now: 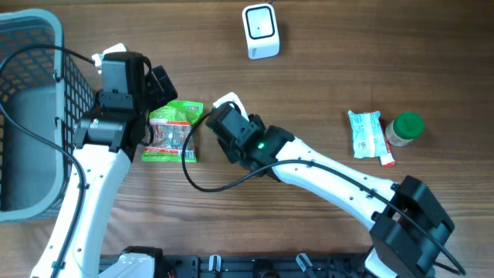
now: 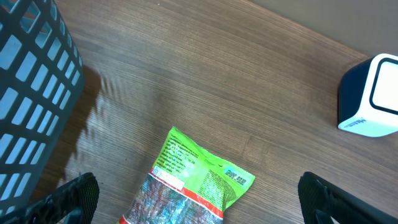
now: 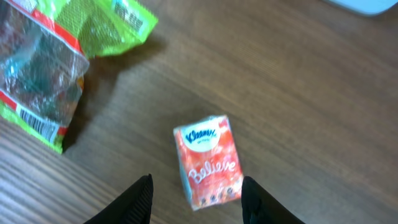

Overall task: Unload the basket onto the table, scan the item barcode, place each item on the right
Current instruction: 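Lower the right gripper and grasp the red Kleenex pack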

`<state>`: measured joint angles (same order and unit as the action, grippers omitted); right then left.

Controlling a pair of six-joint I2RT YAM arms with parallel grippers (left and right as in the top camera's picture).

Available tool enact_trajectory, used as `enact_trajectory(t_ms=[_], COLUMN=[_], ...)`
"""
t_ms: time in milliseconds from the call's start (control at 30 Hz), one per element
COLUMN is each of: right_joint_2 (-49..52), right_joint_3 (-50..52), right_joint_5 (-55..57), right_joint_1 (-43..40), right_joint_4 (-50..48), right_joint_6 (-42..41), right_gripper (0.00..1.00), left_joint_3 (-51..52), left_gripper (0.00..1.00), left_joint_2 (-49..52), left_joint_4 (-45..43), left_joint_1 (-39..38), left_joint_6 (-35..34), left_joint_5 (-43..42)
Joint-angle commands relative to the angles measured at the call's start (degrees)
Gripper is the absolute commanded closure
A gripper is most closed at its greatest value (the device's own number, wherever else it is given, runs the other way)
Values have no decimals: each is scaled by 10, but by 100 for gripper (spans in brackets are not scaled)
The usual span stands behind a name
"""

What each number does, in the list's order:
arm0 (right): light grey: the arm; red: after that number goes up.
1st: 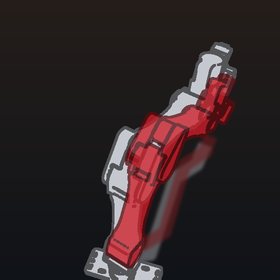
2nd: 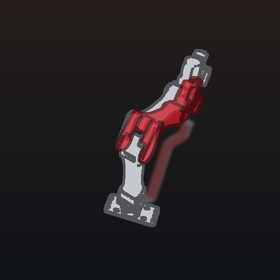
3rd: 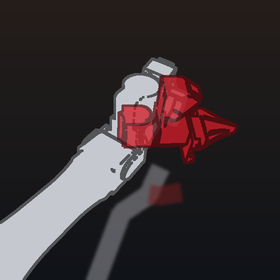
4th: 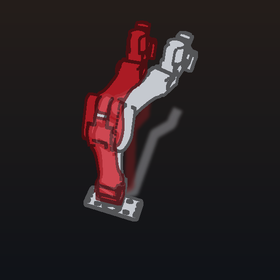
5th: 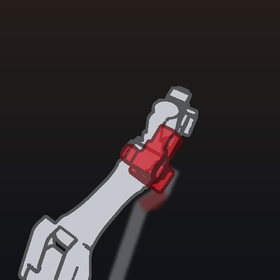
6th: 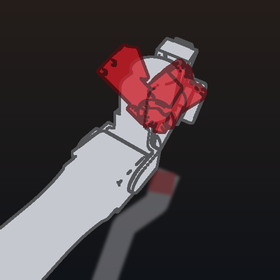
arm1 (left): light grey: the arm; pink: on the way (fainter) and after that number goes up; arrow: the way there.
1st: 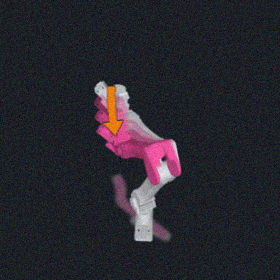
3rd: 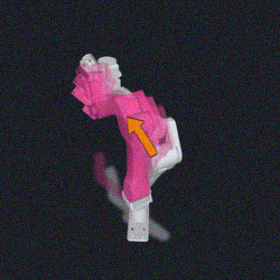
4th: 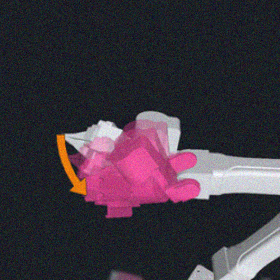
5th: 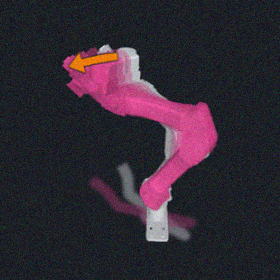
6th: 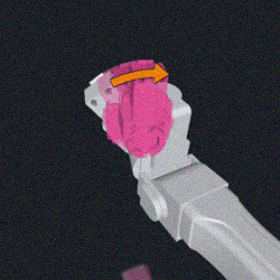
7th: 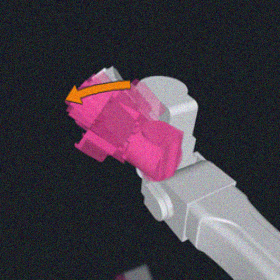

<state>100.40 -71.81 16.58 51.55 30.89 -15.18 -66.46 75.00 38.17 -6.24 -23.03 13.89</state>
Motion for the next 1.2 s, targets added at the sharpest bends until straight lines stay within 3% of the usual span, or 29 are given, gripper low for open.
enact_trajectory(t_ms=[0,400,1167], right_joint_2=[18,107,117], right_joint_3=[0,0,1], right_joint_5=[-30,-31,20], right_joint_1=[0,0,0], right_joint_4=[0,0,-34], right_joint_6=[-17,2,47], right_gripper=[56,59,60], left_joint_3=[-6,-6,-6], left_gripper=[0,0,0], left_joint_2=[0,0,0], left_joint_4=[-2,-2,-2], left_joint_1=[3,3,3], left_joint_6=[3,3,3], left_joint_5=[9,9,9])
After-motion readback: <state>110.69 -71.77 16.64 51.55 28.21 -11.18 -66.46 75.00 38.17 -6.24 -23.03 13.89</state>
